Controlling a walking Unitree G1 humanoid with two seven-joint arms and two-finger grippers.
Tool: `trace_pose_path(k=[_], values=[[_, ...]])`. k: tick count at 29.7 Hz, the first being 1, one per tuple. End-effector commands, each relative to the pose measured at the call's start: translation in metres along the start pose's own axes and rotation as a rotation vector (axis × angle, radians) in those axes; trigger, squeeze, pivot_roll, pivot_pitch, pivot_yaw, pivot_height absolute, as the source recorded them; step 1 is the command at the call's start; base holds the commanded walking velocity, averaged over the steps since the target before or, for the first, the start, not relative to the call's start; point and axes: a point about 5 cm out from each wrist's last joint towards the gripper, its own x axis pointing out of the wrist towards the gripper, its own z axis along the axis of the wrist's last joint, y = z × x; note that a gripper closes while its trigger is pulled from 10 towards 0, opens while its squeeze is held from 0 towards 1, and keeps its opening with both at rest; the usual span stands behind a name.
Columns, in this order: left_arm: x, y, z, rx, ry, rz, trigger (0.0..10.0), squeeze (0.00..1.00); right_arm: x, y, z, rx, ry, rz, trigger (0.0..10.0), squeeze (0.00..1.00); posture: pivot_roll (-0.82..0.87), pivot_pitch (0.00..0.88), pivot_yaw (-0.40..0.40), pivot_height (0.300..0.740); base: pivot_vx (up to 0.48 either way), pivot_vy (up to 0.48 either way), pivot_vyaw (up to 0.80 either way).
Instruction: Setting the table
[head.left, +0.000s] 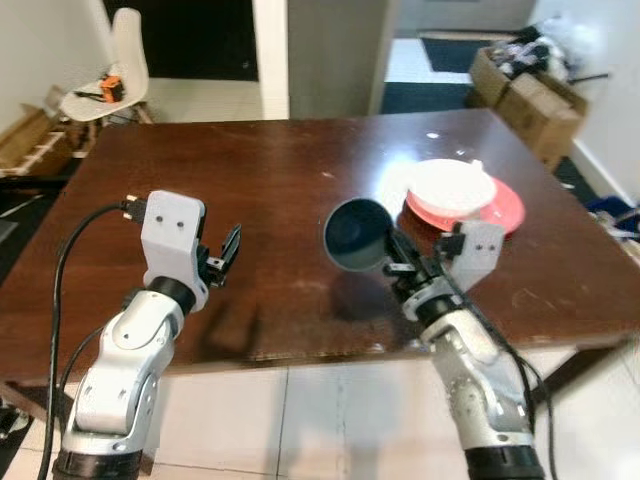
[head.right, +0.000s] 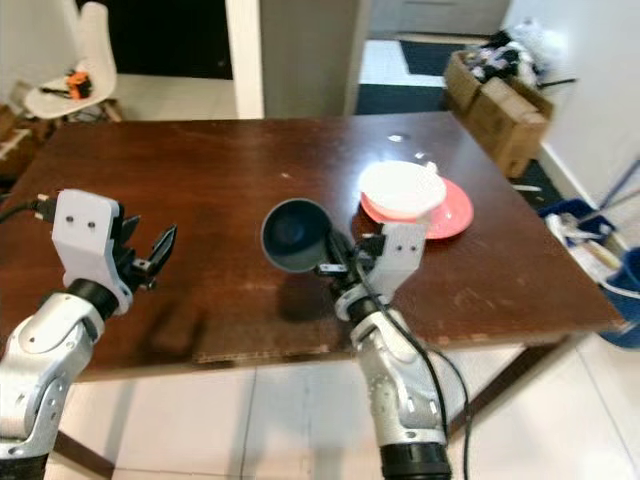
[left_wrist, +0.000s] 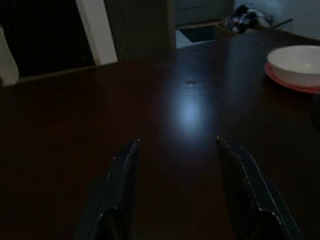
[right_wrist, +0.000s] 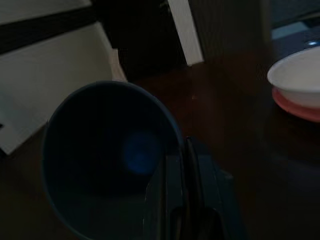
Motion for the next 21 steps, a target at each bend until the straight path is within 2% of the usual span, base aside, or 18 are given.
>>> trace_pose_path(k=[1,17,21], values=[[-0.0024,0.0034,-0.0021,0.008,0.011,0.012,10.0,0.0,0.0,0.0047,-0.0025,0.005,0.002,0.015,10.0,0.0,0.07,0.058,0.065,0.74,-0.311,0.0,0.0],[-0.002,0.0031,-0.0019,0.006,0.009,0.012,10.0,0.0,-0.0001,0.0034,-0.0025,0.002,0.003,0.011,10.0,0.0,0.06,0.058,0.065,0.74,-0.299,0.0,0.0],[-0.0017,0.0032,-0.002,0.003,0.011,0.012,10.0,0.0,0.0,0.003,-0.0029,0.007,0.007,0.008,10.0,0.0,0.06,0.058,0.065,0.74,0.0,0.0,-0.2]])
